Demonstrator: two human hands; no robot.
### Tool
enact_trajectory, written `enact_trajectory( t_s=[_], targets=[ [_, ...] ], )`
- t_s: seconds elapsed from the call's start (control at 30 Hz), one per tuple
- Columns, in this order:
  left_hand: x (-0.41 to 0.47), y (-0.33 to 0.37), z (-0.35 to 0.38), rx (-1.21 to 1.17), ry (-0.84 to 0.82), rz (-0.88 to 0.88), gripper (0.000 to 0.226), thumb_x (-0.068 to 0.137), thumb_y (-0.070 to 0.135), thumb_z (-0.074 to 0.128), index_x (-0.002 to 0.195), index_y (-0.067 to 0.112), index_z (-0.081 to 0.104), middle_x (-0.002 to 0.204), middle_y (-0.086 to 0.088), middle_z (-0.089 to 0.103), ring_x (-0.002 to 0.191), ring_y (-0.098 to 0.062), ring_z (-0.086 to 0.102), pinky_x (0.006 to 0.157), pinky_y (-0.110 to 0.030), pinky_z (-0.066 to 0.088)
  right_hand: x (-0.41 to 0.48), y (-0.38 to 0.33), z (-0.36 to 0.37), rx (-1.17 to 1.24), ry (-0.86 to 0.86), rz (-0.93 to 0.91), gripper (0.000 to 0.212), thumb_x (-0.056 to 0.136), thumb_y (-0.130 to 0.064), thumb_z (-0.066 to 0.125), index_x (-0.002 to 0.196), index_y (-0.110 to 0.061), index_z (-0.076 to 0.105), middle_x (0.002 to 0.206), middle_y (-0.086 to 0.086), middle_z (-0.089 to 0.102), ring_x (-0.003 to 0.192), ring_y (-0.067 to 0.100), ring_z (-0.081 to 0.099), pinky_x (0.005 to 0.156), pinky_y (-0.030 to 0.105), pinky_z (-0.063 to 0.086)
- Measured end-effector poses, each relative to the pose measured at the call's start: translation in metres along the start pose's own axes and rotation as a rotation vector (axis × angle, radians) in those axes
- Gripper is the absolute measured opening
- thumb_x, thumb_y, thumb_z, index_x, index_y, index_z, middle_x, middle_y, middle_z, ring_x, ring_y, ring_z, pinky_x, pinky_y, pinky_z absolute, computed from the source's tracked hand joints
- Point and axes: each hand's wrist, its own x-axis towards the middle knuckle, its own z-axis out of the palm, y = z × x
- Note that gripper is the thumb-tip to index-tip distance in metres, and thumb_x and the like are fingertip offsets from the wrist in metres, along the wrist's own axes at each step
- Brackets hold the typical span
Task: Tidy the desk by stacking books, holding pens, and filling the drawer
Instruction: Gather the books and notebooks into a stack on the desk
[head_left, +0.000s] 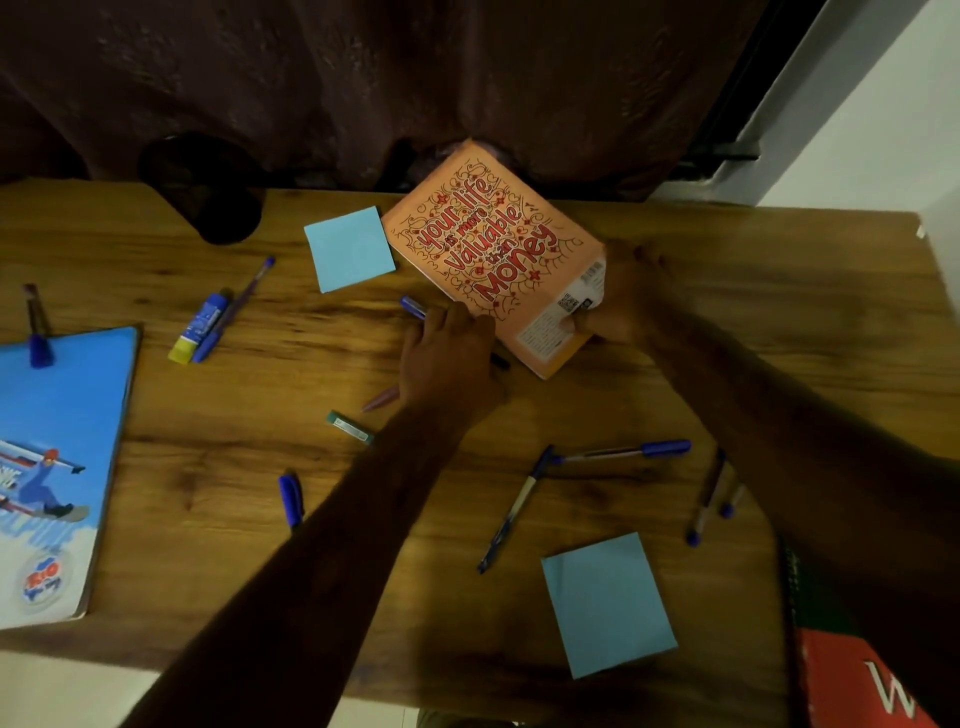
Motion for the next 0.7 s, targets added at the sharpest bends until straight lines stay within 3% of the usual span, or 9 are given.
enact_trajectory(
  t_s=[0.13, 0.3, 0.4, 0.53, 0.6, 0.7],
  targets=[
    [0.004, 0.001, -0.004, -0.018, -0.002, -0.017, 0.055, 0.080, 0.031, 0.068, 0.130, 0.016, 0.053, 0.139, -0.009, 0.048, 0.134, -0.032, 0.037, 0.111, -0.050, 0.033, -0.004, 0.000, -0.002, 0.034, 0.052, 0.039, 0.116, 0.047, -0.046, 0.096, 0.143, -0.017, 0.037, 0.141, 0.015, 0.036, 0.134, 0.037, 0.035, 0.106, 0.053, 0.040],
    [0.009, 0.006, -0.011, -0.195, 0.070, -0.030, 0.050, 0.083, 0.028, 0.064, 0.130, 0.014, 0.053, 0.134, -0.008, 0.053, 0.129, -0.031, 0.042, 0.106, -0.047, 0.042, -0.013, -0.002, -0.008, 0.178, 0.172, -0.015, 0.087, 0.060, -0.025, 0.093, 0.133, -0.011, 0.048, 0.137, 0.013, 0.040, 0.118, 0.028, 0.050, 0.083, 0.040, 0.056],
    [0.014, 0.013, -0.014, -0.426, 0.061, -0.069, 0.049, 0.085, 0.027, 0.062, 0.131, 0.016, 0.049, 0.130, -0.007, 0.054, 0.124, -0.030, 0.048, 0.097, -0.044, 0.051, -0.022, 0.001, -0.008, 0.316, 0.245, -0.065, 0.067, 0.071, -0.015, 0.085, 0.130, -0.015, 0.052, 0.129, 0.007, 0.056, 0.108, 0.020, 0.061, 0.071, 0.032, 0.056],
    [0.015, 0.026, -0.031, -0.740, 0.052, -0.136, 0.052, 0.091, 0.043, 0.054, 0.137, 0.023, 0.039, 0.131, -0.007, 0.048, 0.116, -0.031, 0.056, 0.082, -0.048, 0.059, -0.042, -0.002, -0.015, 0.521, 0.259, -0.118, 0.049, 0.082, -0.014, 0.077, 0.126, -0.020, 0.057, 0.119, -0.001, 0.069, 0.101, 0.015, 0.070, 0.070, 0.033, 0.063],
    [0.013, 0.033, -0.043, -0.848, 0.033, -0.181, 0.063, 0.091, 0.057, 0.052, 0.143, 0.027, 0.034, 0.135, -0.007, 0.043, 0.116, -0.029, 0.054, 0.085, -0.049, 0.057, -0.056, -0.008, -0.019, 0.570, 0.297, -0.155, 0.044, 0.083, -0.015, 0.075, 0.123, -0.023, 0.059, 0.116, -0.004, 0.069, 0.098, 0.013, 0.070, 0.071, 0.036, 0.063],
    [0.007, 0.041, -0.059, -1.130, -0.052, -0.253, 0.080, 0.073, 0.084, 0.049, 0.141, 0.045, 0.032, 0.140, -0.002, 0.048, 0.119, -0.029, 0.055, 0.091, -0.054, 0.053, -0.082, -0.018, -0.027, 0.649, 0.362, -0.212, 0.035, 0.087, -0.014, 0.070, 0.119, -0.026, 0.062, 0.110, -0.007, 0.070, 0.091, 0.008, 0.070, 0.067, 0.037, 0.063]
  ],
)
